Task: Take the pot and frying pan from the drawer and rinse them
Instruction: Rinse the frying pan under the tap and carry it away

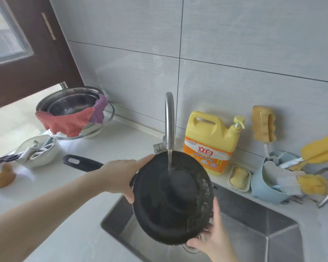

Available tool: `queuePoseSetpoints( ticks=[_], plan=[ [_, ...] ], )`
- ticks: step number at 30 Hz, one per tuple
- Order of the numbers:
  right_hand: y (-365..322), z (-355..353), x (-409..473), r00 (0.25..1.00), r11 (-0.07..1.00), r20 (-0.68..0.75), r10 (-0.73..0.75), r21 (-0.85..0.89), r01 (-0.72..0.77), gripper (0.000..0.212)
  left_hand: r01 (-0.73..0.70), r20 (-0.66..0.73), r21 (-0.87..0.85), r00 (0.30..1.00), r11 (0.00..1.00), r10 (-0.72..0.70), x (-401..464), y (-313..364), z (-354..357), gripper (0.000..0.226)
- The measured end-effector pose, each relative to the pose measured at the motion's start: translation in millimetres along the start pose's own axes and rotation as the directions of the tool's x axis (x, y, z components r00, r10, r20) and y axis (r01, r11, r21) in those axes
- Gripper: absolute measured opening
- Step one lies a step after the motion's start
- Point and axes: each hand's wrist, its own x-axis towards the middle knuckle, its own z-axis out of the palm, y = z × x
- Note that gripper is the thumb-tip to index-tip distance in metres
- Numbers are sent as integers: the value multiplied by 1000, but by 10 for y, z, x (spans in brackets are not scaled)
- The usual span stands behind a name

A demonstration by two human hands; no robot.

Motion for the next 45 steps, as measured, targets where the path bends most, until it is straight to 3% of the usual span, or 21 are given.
queuePoseSetpoints(
  ticks=[4, 6, 9, 12, 16, 19, 21, 23, 28, 31, 36, 40, 43, 45],
  plan=[
    [-326, -443, 70, 981, 954, -33, -192, -240, 179, 147, -64, -197, -240, 980, 969, 16, 21, -26, 304, 129],
    [-591, -704, 119, 981, 911, 36, -189, -367, 189, 147, -61, -157, -439, 988, 896, -9, 63, -4, 457, 131],
    [-921, -1011, 146, 993, 863, 101, -66, -494, 108, 146, -77, -52, -685, 997, 725, 57, 180, 12, 693, 133],
    [-1079, -1134, 108, 987, 875, 161, 5, -479, 73, 135, -13, 106, -737, 985, 675, 135, 186, 47, 689, 128],
    [-901, -1031, 28, 964, 956, 265, 41, -290, 39, 105, 139, 346, -764, 912, 630, 219, 188, -32, 500, 113],
    [-540, -826, -20, 959, 968, 267, 95, -249, -27, 108, 133, 425, -679, 874, 722, 238, 192, -130, 373, 104],
    [-358, -629, -28, 958, 972, 267, 108, -228, -47, 114, 131, 426, -608, 886, 783, 182, 169, -133, 269, 104],
    [-265, -452, -35, 968, 980, 220, 117, -182, -77, 123, 72, 346, -518, 929, 852, 131, 150, -111, 195, 102],
    [-116, -433, 51, 994, 982, 94, 56, -187, -37, 149, 20, 85, -313, 996, 949, 7, 128, -77, 392, 127],
    [-175, -578, 114, 998, 959, 17, -65, -275, 67, 153, -29, -91, -290, 996, 956, 3, 224, -27, 636, 135],
    [-279, -926, 130, 971, 871, -34, -237, -450, 197, 146, -114, -357, -314, 934, 942, -6, 378, 175, 950, 136],
    [-327, -1074, 33, 920, 738, -131, -369, -643, 205, 145, -218, -639, -148, 765, 965, 74, 481, 308, 1116, 136],
    [-407, -1131, 6, 833, 612, -210, -511, -769, 182, 145, -247, -827, -19, 548, 969, 124, 496, 403, 1080, 119],
    [-440, -1158, 9, 828, 599, -267, -493, -795, 99, 137, -257, -899, 71, 403, 964, 173, 498, 447, 1025, 106]
  ],
)
